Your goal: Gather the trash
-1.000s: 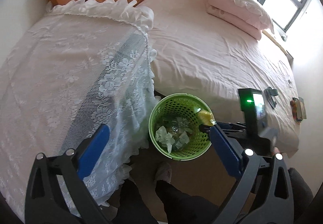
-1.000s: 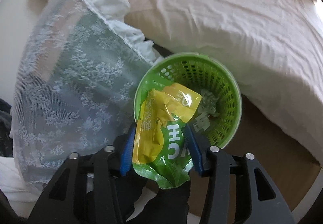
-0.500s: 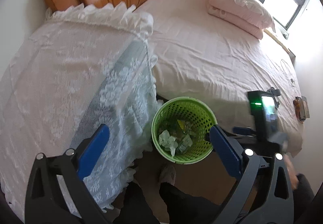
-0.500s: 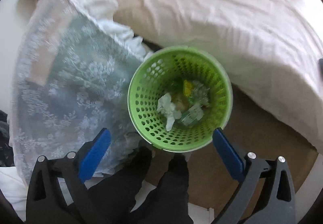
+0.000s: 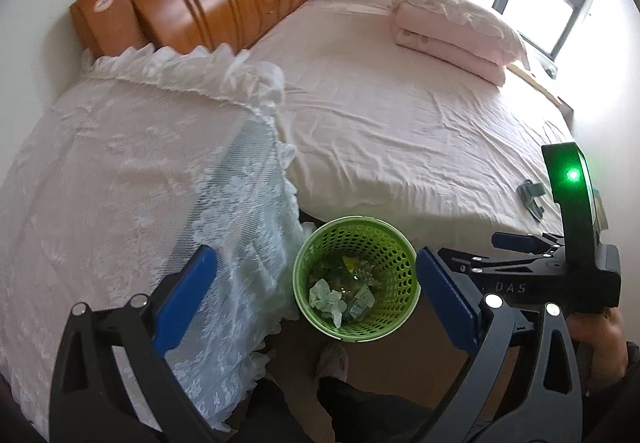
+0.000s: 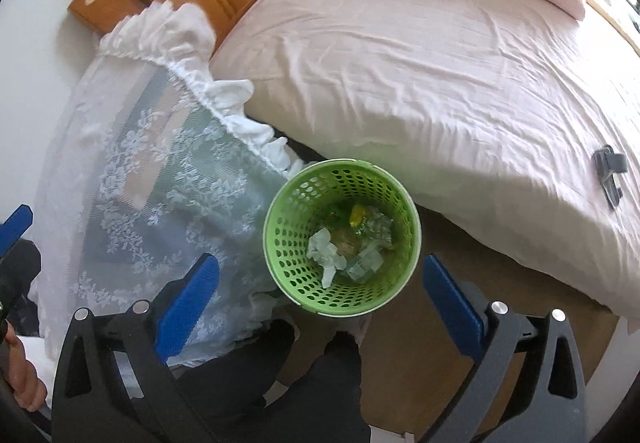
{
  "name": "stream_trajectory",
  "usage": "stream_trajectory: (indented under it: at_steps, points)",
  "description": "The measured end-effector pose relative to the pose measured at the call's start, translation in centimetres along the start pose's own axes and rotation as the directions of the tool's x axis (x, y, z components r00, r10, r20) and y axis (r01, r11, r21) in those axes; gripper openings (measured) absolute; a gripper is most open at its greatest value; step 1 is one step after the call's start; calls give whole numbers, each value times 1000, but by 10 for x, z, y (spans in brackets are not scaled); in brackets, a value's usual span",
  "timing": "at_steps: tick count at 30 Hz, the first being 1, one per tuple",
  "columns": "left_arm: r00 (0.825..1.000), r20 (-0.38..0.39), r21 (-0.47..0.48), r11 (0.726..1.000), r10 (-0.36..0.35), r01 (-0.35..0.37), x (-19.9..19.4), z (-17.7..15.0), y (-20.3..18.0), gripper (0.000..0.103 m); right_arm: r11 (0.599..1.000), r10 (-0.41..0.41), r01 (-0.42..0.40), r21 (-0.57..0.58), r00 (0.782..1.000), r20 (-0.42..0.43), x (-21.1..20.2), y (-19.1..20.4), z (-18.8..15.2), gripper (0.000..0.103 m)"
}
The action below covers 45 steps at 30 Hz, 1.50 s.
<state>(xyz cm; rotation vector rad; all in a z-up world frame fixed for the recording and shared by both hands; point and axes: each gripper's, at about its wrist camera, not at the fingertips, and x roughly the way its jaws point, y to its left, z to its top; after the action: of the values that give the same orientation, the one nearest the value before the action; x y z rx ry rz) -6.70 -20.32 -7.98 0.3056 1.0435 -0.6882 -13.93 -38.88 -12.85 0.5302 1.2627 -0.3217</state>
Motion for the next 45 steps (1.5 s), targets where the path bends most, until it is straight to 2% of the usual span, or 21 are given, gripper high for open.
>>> stream_trajectory:
  at_steps: [5,10,14,19,26,31,35,41,45]
  points:
    - [997,7,-85,994,76,-75,-11,-10,32,95,993,44,-46,-105,999,-22,7,46,7,100]
    - [987,9,-187,970,160,-156,-30,-27,75,95,963,86,-94,-253,995,-41,10,105,12,100]
    - [981,10,-258,948,195,-186,-44,-38,103,95,937,107,-117,-329,993,-49,9,145,13,100]
    - [973,-4,-340,914,232,-219,-56,-48,140,95,909,109,-120,-400,993,-50,6,191,17,100]
    - [960,-8,-436,863,281,-257,-74,-53,201,95,879,86,-73,-472,996,6,5,263,33,101]
    - [941,40,-511,816,335,-269,-105,-50,255,95,853,106,-62,-519,993,56,1,326,47,101]
    - [908,63,-551,773,415,-315,-131,-47,296,95,834,133,-52,-549,985,108,-7,371,54,101]
    - [861,63,-571,726,504,-384,-157,-41,334,95,799,211,-44,-599,954,212,-38,419,59,101]
    - [862,83,-603,714,500,-356,-169,-40,339,95,778,253,-23,-628,926,279,-65,425,54,101]
